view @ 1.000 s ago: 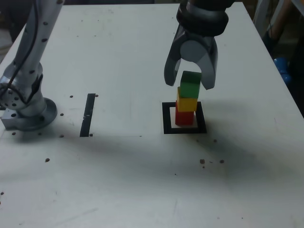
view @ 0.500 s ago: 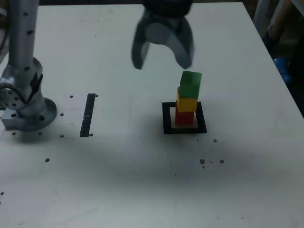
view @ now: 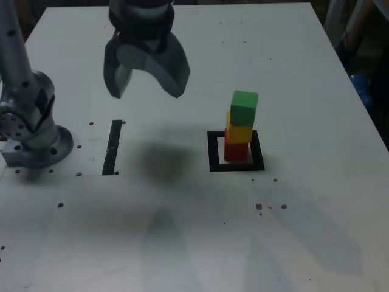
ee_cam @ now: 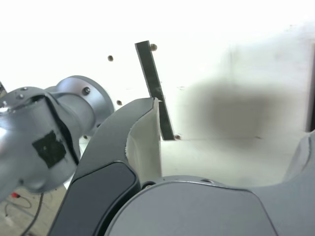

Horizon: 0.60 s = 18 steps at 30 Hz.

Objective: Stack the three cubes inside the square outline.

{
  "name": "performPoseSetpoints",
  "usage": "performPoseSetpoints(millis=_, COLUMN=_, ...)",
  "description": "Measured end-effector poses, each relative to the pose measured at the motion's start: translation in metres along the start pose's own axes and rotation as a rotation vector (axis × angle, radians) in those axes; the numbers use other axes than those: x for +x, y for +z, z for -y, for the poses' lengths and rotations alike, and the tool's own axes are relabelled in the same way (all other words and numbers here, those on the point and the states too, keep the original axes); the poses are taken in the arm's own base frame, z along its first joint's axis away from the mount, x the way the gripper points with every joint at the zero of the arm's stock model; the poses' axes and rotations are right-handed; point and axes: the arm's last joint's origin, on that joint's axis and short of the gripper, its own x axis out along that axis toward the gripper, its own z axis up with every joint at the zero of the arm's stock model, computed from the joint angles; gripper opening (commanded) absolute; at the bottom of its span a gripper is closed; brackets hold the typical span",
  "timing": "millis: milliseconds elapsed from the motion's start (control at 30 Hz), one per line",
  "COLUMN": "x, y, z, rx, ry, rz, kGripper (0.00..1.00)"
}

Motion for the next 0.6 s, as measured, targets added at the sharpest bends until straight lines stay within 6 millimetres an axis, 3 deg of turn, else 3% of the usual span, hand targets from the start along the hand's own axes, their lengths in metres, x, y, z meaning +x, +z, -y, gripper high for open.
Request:
performPoseSetpoints(millis=267, x=0.044, y=-0.018, z=0.002, rx=-0.024, ry=-0.034, rz=-0.028, kGripper=1.0)
performPoseSetpoints(millis=600, x=0.076, y=-0.023, z=0.008, rx=-0.031, ry=-0.086, rz=-0.033, kGripper=1.0)
